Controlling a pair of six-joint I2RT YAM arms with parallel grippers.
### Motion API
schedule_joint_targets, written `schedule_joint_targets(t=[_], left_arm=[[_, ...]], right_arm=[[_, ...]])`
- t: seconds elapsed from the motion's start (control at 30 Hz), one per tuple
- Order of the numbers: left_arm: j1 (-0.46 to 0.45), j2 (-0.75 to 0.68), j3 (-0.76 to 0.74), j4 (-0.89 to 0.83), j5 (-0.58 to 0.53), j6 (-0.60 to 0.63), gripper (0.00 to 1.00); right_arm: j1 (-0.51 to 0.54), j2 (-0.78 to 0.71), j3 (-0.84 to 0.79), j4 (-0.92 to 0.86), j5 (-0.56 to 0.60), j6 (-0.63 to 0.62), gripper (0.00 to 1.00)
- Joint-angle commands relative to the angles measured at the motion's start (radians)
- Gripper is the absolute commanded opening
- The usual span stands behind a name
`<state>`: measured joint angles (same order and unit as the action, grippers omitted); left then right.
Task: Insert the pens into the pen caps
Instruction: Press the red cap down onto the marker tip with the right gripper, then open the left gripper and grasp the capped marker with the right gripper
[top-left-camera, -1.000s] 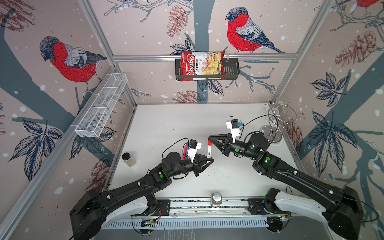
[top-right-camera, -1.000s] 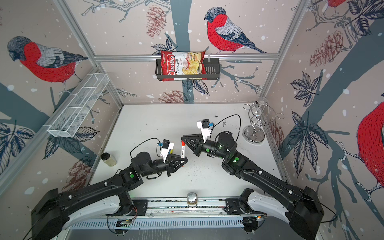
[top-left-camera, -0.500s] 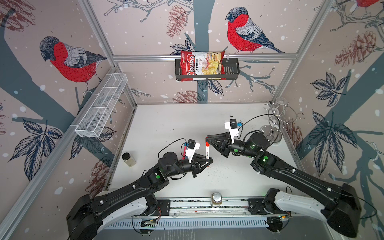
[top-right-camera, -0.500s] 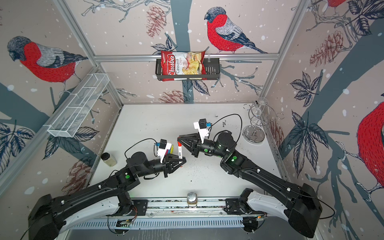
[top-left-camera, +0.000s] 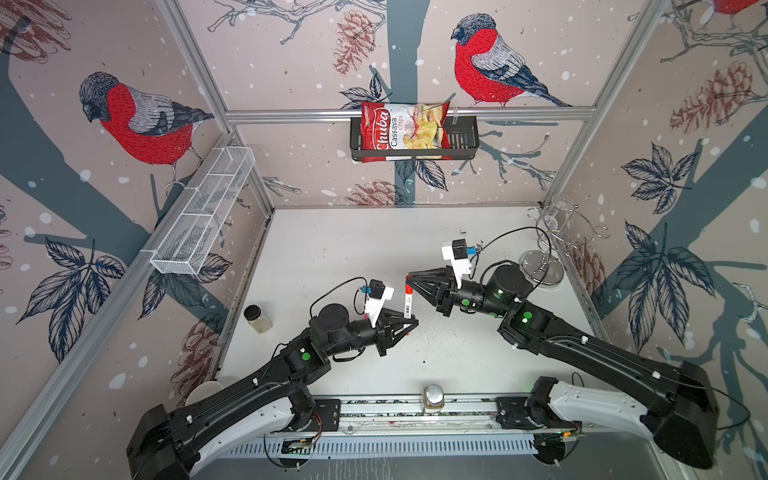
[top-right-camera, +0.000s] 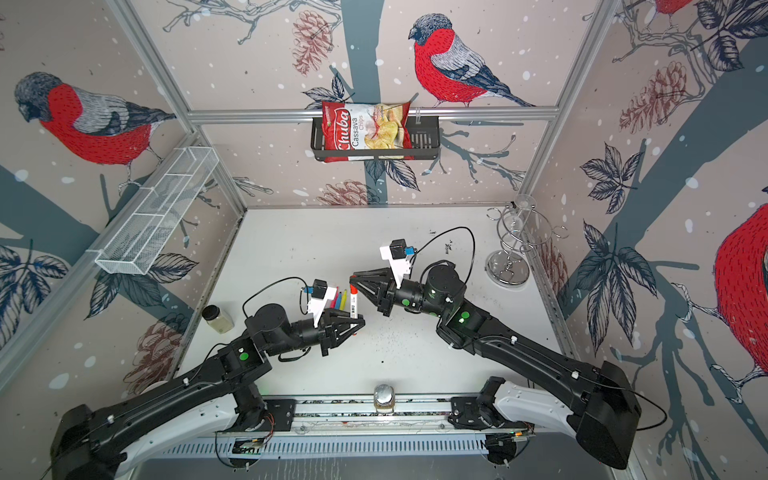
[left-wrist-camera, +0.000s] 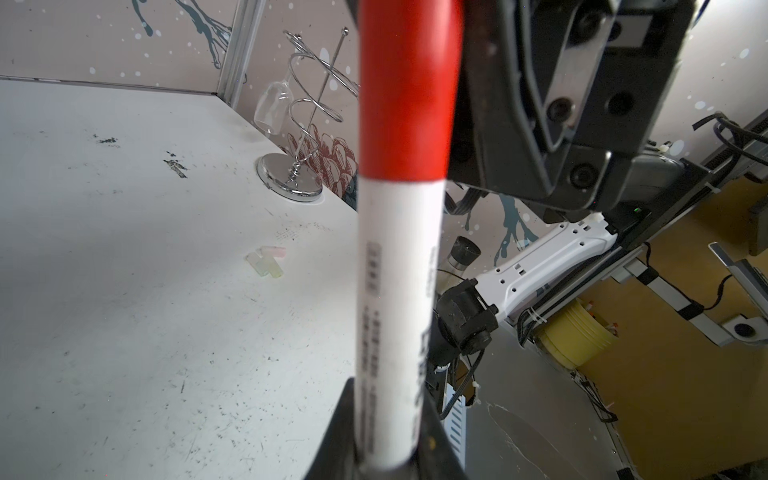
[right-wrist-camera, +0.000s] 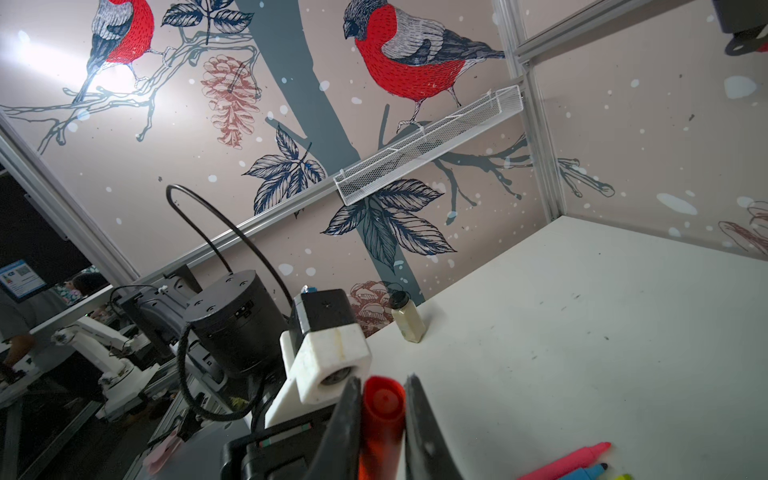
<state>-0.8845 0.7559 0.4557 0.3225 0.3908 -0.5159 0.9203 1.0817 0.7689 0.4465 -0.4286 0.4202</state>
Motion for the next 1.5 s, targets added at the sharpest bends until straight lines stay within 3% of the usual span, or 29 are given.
schedule_joint_targets(t=[0.0,0.3,0.6,0.67,0.73,0.8,0.93,1.17,1.47], left_arm=[[0.019,-0.036,-0.004,0.405,-0.188,-0.014,0.0],[0.025,-0.041,-0.021,0.411,-0.221,-0.02,0.0],[0.027,0.005,-0.021,0.367,-0.223,0.01,0.0],[0.027,0.029,-0.026,0.354,-0.225,0.02,0.0],[0.026,0.046,-0.047,0.382,-0.221,0.016,0.0],[0.026,0.052,-0.06,0.394,-0.217,0.014,0.0],[0.026,0.046,-0.065,0.357,-0.234,0.027,0.0],[0.026,0.013,-0.073,0.318,-0.247,0.044,0.0],[0.025,0.002,-0.074,0.31,-0.233,0.04,0.0]], right_arm=[[0.033,0.009,-0.002,-0.329,0.009,-0.046,0.0],[0.092,0.007,0.01,-0.35,0.089,-0.057,0.0],[0.106,-0.008,0.018,-0.324,0.062,-0.057,0.0],[0.106,-0.011,0.028,-0.325,0.057,-0.057,0.08],[0.106,-0.018,0.044,-0.327,0.051,-0.057,0.26],[0.106,-0.035,0.051,-0.32,0.04,-0.057,0.39],[0.104,-0.102,0.027,-0.267,0.01,-0.05,0.51],[0.093,-0.201,-0.032,-0.239,0.076,-0.034,0.58],[0.091,-0.162,0.001,-0.266,0.082,-0.036,0.58]])
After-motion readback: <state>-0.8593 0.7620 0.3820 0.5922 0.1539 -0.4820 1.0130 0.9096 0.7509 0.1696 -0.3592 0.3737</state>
